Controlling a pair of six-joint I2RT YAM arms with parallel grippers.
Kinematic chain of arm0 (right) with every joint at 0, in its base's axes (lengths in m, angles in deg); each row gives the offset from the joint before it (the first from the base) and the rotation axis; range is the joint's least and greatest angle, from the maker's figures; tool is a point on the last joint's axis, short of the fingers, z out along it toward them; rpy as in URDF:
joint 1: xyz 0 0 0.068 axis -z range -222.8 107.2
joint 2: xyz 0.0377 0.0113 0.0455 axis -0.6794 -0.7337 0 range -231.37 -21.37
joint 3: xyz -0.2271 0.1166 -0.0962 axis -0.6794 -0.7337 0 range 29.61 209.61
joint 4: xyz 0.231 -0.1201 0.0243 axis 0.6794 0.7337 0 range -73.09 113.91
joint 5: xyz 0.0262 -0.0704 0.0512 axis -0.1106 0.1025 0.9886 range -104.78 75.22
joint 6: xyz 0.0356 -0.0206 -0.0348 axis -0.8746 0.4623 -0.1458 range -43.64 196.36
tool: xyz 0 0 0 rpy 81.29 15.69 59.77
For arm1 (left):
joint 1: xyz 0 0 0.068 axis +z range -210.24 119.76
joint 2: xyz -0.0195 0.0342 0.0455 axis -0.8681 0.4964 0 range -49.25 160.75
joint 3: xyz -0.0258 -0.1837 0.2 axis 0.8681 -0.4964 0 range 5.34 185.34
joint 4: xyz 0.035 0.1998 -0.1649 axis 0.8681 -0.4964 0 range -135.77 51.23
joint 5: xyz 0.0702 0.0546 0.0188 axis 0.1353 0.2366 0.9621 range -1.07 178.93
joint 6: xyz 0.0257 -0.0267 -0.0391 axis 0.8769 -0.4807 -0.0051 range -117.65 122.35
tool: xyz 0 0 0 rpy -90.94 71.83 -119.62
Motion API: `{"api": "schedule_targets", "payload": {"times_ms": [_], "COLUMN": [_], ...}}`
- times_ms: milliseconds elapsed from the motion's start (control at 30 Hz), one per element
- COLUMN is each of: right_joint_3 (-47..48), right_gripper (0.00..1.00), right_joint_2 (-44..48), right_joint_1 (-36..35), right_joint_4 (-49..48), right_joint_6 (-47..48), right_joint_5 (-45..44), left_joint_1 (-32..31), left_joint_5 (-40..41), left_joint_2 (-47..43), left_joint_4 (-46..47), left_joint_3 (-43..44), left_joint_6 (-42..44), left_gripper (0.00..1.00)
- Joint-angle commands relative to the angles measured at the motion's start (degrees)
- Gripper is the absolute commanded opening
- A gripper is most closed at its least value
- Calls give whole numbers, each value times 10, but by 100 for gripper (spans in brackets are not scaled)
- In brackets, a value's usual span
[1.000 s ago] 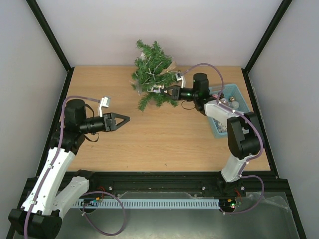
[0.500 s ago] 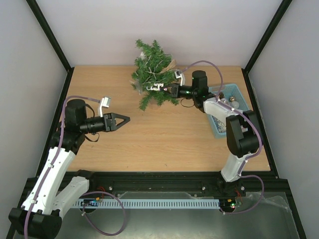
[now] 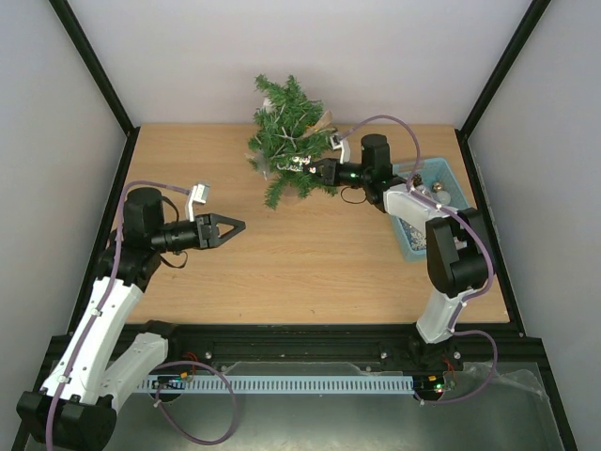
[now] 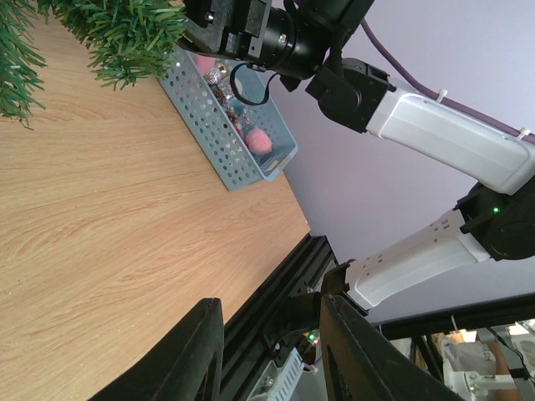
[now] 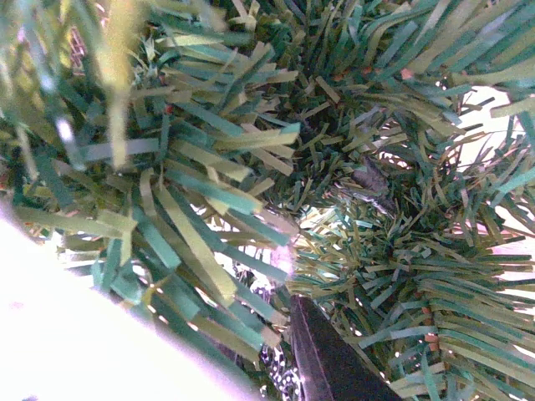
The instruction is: Decorate the small christmas tree
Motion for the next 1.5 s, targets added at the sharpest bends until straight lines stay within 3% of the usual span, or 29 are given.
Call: {"api": "schedule_targets", "payload": {"times_ms": [0, 567, 800, 1233, 1467], "right_joint_3": [18, 39, 15, -45, -104], "right_gripper": [19, 30, 45, 63, 76], "right_joint_2": [21, 63, 105, 217, 312], "right_joint_1": [2, 2, 3, 14, 14], "right_joint_4": [21, 60, 96, 186, 244], "right_joint_6": [14, 18, 33, 45, 34], "right_joint_5": [-10, -29, -58, -122, -144], "left_joint_1": [3, 3, 3, 4, 4], "left_joint_5": [-14, -12, -6, 6, 40], "left_joint_2": [0, -9, -12, -16, -27], "left_joint_4": [10, 6, 7, 13, -22], "left_joint_3": [-5, -3, -3, -1, 19], "left_joint_6": [4, 2, -2, -14, -9], "left_gripper": [35, 35, 35, 37, 45]}}
